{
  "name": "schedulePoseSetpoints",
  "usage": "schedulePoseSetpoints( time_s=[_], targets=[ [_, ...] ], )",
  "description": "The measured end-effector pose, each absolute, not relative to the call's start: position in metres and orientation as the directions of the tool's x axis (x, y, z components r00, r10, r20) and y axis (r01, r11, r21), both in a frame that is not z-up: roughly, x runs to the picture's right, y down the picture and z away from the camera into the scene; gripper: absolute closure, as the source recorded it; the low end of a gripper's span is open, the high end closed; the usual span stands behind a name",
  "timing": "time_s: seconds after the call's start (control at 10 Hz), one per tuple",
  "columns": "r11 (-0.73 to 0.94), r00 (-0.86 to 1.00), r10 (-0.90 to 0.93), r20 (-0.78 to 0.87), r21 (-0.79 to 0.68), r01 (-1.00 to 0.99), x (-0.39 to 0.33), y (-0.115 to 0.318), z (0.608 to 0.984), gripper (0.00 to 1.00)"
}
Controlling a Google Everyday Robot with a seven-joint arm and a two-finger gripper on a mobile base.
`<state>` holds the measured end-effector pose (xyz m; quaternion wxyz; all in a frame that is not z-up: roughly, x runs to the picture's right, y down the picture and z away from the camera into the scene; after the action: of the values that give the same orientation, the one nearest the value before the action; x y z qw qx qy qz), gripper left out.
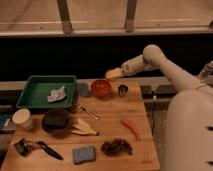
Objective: Place apple in red bowl
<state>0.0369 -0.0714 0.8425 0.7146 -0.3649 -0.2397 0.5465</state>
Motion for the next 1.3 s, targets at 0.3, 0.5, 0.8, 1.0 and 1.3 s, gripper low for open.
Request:
schedulePoseSetpoints(
  time_s=[0.3,0.5,0.8,1.0,1.3],
  targets=[
    [0.206,0.276,0.961,0.014,-0.702,-0.682,0.014,-0.069,0.848,1.00],
    [0.208,0.268,0.963,0.025,-0.702,-0.681,0.011,-0.068,0.851,1.00],
    [0.222,0.277,0.960,0.033,-0.691,-0.688,0.006,-0.069,0.857,1.00],
    [0.223,0.286,0.958,0.016,-0.668,-0.710,0.009,-0.070,0.870,1.00],
    [0.204,0.288,0.957,-0.022,-0.654,-0.728,0.014,-0.065,0.889,1.00]
  ],
)
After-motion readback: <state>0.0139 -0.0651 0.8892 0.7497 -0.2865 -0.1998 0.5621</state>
